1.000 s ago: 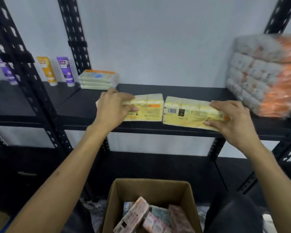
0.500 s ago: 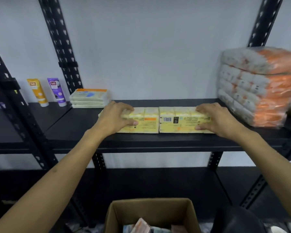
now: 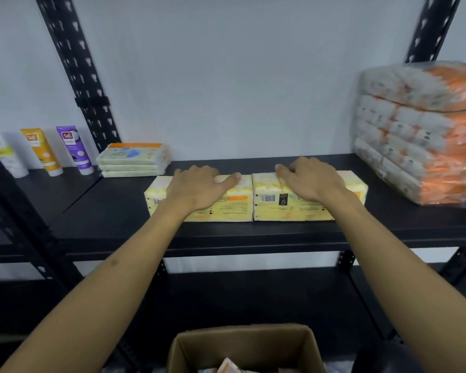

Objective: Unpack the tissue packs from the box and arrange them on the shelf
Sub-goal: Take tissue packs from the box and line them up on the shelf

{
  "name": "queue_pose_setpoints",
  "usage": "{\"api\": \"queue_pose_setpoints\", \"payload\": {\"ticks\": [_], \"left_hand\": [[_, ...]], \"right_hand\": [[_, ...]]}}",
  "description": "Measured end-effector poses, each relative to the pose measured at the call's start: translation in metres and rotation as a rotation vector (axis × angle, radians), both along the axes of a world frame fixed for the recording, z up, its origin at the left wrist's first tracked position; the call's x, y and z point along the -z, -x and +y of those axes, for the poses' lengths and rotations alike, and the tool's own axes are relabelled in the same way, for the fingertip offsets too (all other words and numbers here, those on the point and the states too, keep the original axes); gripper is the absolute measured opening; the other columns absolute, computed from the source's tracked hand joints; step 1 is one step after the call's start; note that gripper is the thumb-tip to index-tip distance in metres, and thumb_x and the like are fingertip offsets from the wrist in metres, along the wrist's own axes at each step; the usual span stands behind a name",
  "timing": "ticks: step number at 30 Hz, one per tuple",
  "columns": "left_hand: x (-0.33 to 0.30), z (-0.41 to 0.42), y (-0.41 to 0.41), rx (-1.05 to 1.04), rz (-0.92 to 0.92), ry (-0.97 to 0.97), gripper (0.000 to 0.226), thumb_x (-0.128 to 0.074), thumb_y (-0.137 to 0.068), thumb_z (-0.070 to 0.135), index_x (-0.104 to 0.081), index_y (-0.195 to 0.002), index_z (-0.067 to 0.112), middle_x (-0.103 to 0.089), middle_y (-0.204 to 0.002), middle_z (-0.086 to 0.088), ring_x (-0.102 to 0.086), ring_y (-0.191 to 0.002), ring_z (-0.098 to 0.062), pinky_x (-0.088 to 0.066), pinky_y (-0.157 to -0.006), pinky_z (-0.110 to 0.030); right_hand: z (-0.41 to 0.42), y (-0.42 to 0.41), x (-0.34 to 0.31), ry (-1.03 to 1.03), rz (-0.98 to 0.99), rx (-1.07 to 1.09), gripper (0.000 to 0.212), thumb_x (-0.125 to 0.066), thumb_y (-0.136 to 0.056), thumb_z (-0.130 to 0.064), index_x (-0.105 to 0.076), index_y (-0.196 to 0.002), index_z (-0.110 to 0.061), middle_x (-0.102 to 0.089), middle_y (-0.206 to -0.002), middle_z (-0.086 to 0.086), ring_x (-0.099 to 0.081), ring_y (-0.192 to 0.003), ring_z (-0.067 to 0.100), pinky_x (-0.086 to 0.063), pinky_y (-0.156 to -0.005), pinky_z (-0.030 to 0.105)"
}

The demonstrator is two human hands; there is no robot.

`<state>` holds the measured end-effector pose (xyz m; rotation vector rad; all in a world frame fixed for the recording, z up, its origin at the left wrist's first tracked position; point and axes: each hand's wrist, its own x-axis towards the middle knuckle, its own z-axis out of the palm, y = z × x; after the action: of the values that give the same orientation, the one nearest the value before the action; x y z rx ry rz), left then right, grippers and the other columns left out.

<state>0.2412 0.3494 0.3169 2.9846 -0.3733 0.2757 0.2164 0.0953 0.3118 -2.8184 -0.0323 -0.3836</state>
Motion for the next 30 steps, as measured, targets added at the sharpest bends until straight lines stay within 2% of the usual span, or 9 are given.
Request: {"api": "queue_pose_setpoints", "payload": {"ticks": [1, 3, 8, 10, 15, 18, 22, 27, 30], "left_hand": [[0.002, -0.001, -0.001, -0.012, -0.040, 0.004, 0.092, -0.017, -0.089, 0.085, -0.061, -0.137, 0.021, -0.066, -0.132, -0.004, -0.059, -0.123, -0.030, -0.038, -0.109, -0.052], [0.005, -0.003, -0.005, -0.031, -0.101, 0.020, 0.088, -0.021, -0.090, 0.084, -0.065, -0.131, 0.020, -0.070, -0.124, -0.004, -0.061, -0.117, -0.030, -0.037, -0.108, -0.050], [0.011, -0.008, -0.022, -0.025, -0.201, 0.054, 0.077, -0.022, -0.090, 0.082, -0.070, -0.095, 0.023, -0.069, -0.086, 0.001, -0.064, -0.092, -0.026, -0.039, -0.100, -0.048], [0.015, -0.009, -0.027, -0.022, -0.241, 0.069, 0.072, -0.023, -0.090, 0.080, -0.066, -0.087, 0.023, -0.065, -0.081, 0.003, -0.063, -0.089, -0.024, -0.038, -0.099, -0.047], [0.023, -0.012, -0.032, -0.045, -0.346, 0.079, 0.070, -0.025, -0.090, 0.078, -0.065, -0.096, 0.021, -0.069, -0.094, 0.002, -0.060, -0.096, -0.022, -0.035, -0.101, -0.047], [0.034, -0.012, -0.031, -0.047, -0.433, 0.126, 0.068, -0.031, -0.093, 0.074, -0.070, -0.105, 0.019, -0.070, -0.100, 0.003, -0.060, -0.100, -0.021, -0.031, -0.103, -0.045], [0.050, -0.010, -0.025, -0.012, -0.533, 0.196, 0.059, -0.037, -0.096, 0.071, -0.069, -0.105, 0.022, -0.066, -0.102, 0.004, -0.056, -0.100, -0.018, -0.028, -0.103, -0.042], [0.065, -0.003, -0.013, 0.036, -0.506, 0.322, 0.057, -0.050, -0.091, 0.072, -0.065, -0.116, 0.024, -0.056, -0.111, 0.005, -0.048, -0.108, -0.018, -0.020, -0.107, -0.036], [0.068, -0.003, -0.004, 0.027, -0.483, 0.332, 0.059, -0.054, -0.088, 0.073, -0.062, -0.119, 0.024, -0.053, -0.116, 0.005, -0.047, -0.112, -0.020, -0.019, -0.108, -0.036]], "right_hand": [[0.000, -0.002, 0.001, 0.004, -0.037, -0.001, 0.062, -0.030, -0.103, -0.055, -0.044, -0.061, -0.013, -0.055, -0.058, 0.003, -0.059, -0.061, 0.025, -0.048, -0.069, 0.038], [0.000, -0.008, 0.004, 0.025, -0.102, 0.006, 0.059, -0.031, -0.104, -0.049, -0.045, -0.060, -0.011, -0.055, -0.056, 0.004, -0.058, -0.059, 0.026, -0.041, -0.063, 0.036], [-0.001, -0.023, 0.007, 0.045, -0.167, 0.051, 0.057, -0.031, -0.103, -0.042, -0.048, -0.059, -0.010, -0.056, -0.058, 0.007, -0.055, -0.060, 0.027, -0.036, -0.069, 0.036], [-0.001, -0.026, 0.008, 0.062, -0.189, 0.060, 0.055, -0.031, -0.103, -0.041, -0.049, -0.059, -0.013, -0.055, -0.057, 0.005, -0.054, -0.060, 0.027, -0.039, -0.072, 0.037], [-0.003, -0.035, 0.016, 0.135, -0.304, 0.072, 0.053, -0.027, -0.106, -0.033, -0.047, -0.061, -0.013, -0.053, -0.060, 0.000, -0.049, -0.062, 0.025, -0.040, -0.094, 0.046], [-0.005, -0.037, 0.027, 0.157, -0.437, 0.081, 0.046, -0.027, -0.108, -0.027, -0.049, -0.070, -0.013, -0.056, -0.070, 0.002, -0.052, -0.074, 0.029, -0.041, -0.088, 0.047], [-0.006, -0.033, 0.046, 0.150, -0.584, 0.080, 0.041, -0.028, -0.110, -0.025, -0.059, -0.087, -0.012, -0.058, -0.082, 0.002, -0.052, -0.081, 0.025, -0.034, -0.081, 0.039], [-0.009, -0.021, 0.069, -0.066, -0.548, -0.039, 0.037, -0.028, -0.107, -0.032, -0.058, -0.105, -0.011, -0.054, -0.105, 0.004, -0.046, -0.096, 0.024, -0.029, -0.087, 0.034], [-0.006, -0.008, 0.074, -0.080, -0.547, -0.038, 0.035, -0.033, -0.105, -0.034, -0.059, -0.110, -0.011, -0.055, -0.111, 0.005, -0.048, -0.100, 0.025, -0.030, -0.090, 0.035]]}}
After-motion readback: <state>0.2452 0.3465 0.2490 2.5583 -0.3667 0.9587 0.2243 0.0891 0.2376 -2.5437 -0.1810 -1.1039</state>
